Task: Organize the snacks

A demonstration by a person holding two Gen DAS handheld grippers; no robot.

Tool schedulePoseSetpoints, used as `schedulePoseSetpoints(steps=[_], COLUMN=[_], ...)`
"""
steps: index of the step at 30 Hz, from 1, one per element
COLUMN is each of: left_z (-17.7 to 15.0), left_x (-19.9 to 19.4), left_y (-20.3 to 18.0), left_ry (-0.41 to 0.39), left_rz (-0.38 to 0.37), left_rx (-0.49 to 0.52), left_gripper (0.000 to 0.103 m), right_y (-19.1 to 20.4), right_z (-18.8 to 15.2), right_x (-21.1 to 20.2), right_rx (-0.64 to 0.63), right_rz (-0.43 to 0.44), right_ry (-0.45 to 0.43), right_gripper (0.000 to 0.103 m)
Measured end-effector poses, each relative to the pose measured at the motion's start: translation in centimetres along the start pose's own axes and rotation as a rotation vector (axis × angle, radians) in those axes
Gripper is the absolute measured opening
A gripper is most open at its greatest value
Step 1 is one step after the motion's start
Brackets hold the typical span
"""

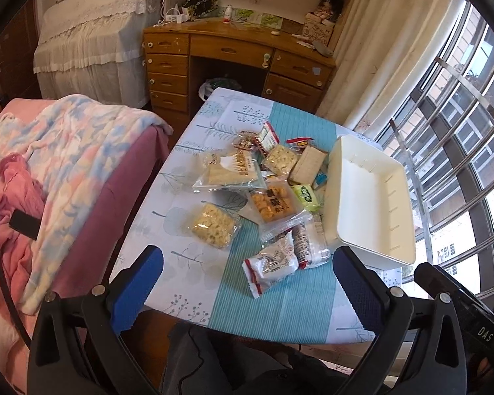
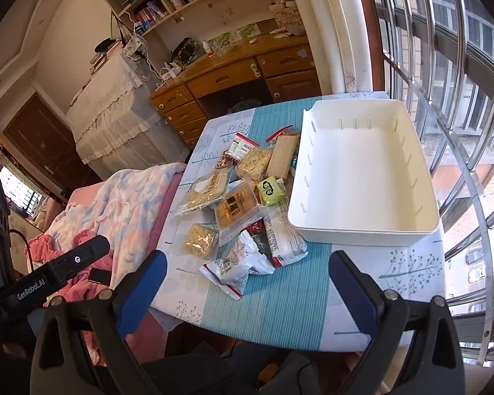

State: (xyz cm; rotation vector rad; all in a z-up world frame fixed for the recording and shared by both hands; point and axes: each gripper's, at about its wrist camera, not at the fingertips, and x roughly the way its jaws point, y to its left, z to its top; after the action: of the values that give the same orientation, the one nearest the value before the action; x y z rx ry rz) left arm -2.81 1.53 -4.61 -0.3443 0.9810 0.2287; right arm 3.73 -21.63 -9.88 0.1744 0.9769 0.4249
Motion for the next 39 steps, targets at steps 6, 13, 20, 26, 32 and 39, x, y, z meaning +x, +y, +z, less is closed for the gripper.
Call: schedulePoseSetpoints(steps=[6, 13, 20, 26, 32, 39], left_z=[0.9, 3.2, 6.4, 7.9, 7.6, 6.3], left_x=[1.9, 5.5, 10.5, 15.3, 19.8, 24.0], left_y=[1.5, 4.8, 7.9, 9.1, 8.2, 6.6], left_ry=[0.059, 0.148, 0.303, 0.451, 0.584, 0.686], left_rz=[0.001, -0.029, -0.085, -0.138, -0.170, -0.184], left_rx=[-0.017, -0.012, 0.061, 0.146, 0.280, 0.378], left_gripper=[0.102, 0.102, 0.102, 0.102, 0.102, 0.102], right_y=[0.7, 0.9, 1.7, 2.3, 2.1, 1.1], right_z=[0.3, 0.4, -0.4, -2.1, -4.4, -7.3], right_x=[1.3, 3.6, 6.8, 9.3, 12.0, 15.4], right_rx=[0.030, 0.190, 0.429, 0.616, 0.810, 0.998], right_rz=[0.014, -0.011, -0.058, -0.098, -0.126, -0.154], right_ry=[0.034, 0.068, 0.105, 0.111, 0.124, 0.169], right_gripper=[0.099, 0.099, 0.099, 0.099, 0.099, 0.094])
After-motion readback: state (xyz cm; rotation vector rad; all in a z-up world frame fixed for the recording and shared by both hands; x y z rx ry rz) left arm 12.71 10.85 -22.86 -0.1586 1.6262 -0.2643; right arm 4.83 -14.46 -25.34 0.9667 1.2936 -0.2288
